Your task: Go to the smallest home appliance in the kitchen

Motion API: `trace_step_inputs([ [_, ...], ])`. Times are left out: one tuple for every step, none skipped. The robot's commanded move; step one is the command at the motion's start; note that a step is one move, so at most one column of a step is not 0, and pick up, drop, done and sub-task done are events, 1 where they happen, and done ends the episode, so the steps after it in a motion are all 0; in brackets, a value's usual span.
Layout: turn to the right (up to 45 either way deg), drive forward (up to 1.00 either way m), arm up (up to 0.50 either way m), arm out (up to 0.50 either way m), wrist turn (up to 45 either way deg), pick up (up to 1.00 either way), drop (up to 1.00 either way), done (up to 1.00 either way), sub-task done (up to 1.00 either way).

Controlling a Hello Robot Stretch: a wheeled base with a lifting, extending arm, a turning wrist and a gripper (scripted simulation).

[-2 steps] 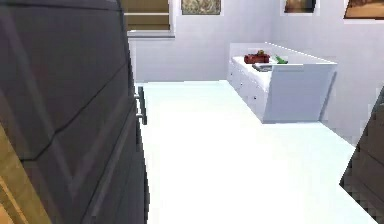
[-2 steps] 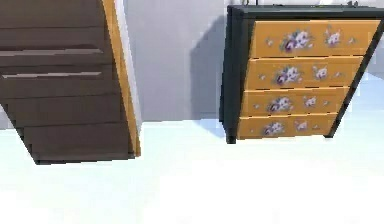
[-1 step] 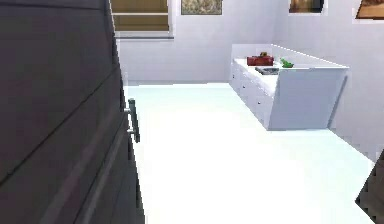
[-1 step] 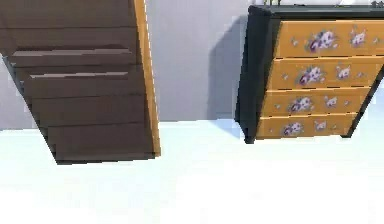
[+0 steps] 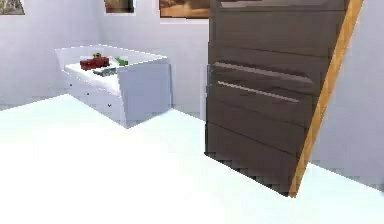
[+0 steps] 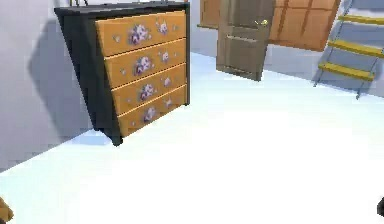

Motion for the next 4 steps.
trace_step_inputs([
  [39.0, 0.00, 0.00, 0.00, 0.0, 0.00, 0.00, 0.00, 0.00],
  [0.0, 0.30, 0.00, 0.00, 0.0, 0.00, 0.00, 0.00, 0.00],
  [-45.0, 0.00, 0.00, 0.00, 0.0, 0.00, 0.00, 0.00, 0.00],
  [-39.0, 0.00, 0.00, 0.00, 0.0, 0.00, 0.00, 0.00, 0.00],
])
